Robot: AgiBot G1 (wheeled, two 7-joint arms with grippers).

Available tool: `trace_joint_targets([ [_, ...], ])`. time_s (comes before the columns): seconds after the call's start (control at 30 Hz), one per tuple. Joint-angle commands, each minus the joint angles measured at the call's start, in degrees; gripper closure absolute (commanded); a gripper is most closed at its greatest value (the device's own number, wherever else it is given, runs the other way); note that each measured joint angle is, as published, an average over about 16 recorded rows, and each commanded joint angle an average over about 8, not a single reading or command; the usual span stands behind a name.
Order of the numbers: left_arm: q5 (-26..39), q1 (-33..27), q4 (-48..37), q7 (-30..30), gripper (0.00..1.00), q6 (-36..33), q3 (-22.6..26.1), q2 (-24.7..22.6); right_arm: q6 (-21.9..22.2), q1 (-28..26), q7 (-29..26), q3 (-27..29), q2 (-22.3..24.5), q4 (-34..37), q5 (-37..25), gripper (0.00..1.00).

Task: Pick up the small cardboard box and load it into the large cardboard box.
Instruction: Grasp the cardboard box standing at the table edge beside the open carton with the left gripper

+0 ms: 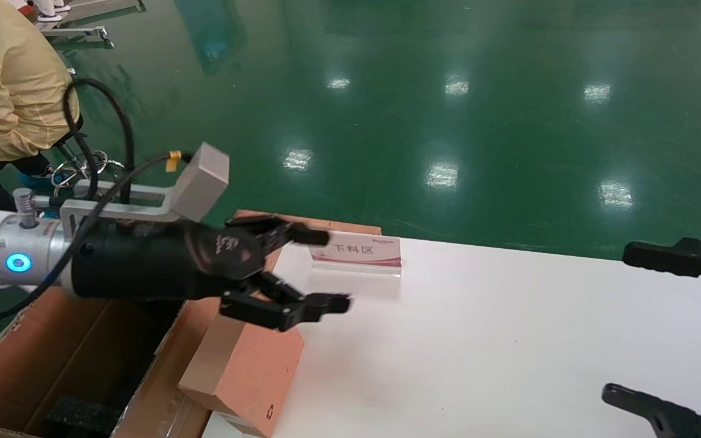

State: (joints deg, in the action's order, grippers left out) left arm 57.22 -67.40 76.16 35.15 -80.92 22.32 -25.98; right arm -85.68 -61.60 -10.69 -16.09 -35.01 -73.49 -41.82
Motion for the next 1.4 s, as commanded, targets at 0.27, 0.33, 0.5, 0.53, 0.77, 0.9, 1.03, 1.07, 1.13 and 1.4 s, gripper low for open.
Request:
trace_joint_targets([
  [0.27, 18.6, -16.4, 1.5, 22.0, 0.00, -7.0, 8.7, -1.2, 0.0, 0.0, 0.0, 0.0, 0.0, 0.0, 0.0, 0.00],
  [0.33, 21.9, -20.0, 1.4, 25.8, 0.00, -8.4, 11.1, -2.2, 0.0, 0.0, 0.0, 0.0, 0.0, 0.0, 0.0, 0.00],
  [0.5, 26.4, -27.5, 1.4, 33.7, 0.00, -9.7, 18.2, -3.7, 0.0, 0.0, 0.0, -0.1, 0.0, 0.0, 0.0, 0.00],
  [0.53, 26.6, -28.7, 1.4, 34.8, 0.00, -9.8, 19.6, -3.8, 0.0, 0.0, 0.0, -0.1, 0.0, 0.0, 0.0, 0.00],
  [0.77, 25.9, -35.9, 1.3, 40.8, 0.00, -9.9, 29.9, -4.4, 0.0, 0.0, 0.1, -0.1, 0.0, 0.0, 0.1, 0.00],
  [0.9, 26.2, -39.8, 1.3, 43.5, 0.00, -10.0, 35.9, -5.1, 0.0, 0.0, 0.1, -0.1, 0.0, 0.0, 0.1, 0.00],
  [1.03, 26.9, -44.1, 1.4, 46.4, 0.00, -10.2, 42.3, -6.2, 0.1, 0.0, 0.1, -0.1, 0.1, 0.0, 0.1, 0.00],
  [1.07, 27.1, -45.2, 1.4, 47.1, 0.00, -10.2, 43.9, -6.5, 0.1, 0.0, 0.1, -0.1, 0.1, 0.0, 0.1, 0.00],
  [1.13, 27.2, -47.3, 1.4, 48.5, 0.00, -10.2, 47.2, -7.1, 0.1, 0.0, 0.1, -0.1, 0.1, 0.0, 0.1, 0.00],
  [1.4, 26.5, -55.1, 1.3, 54.1, 0.00, -10.1, 60.6, -9.7, 0.1, 0.0, 0.1, -0.2, 0.1, 0.0, 0.1, 0.00],
])
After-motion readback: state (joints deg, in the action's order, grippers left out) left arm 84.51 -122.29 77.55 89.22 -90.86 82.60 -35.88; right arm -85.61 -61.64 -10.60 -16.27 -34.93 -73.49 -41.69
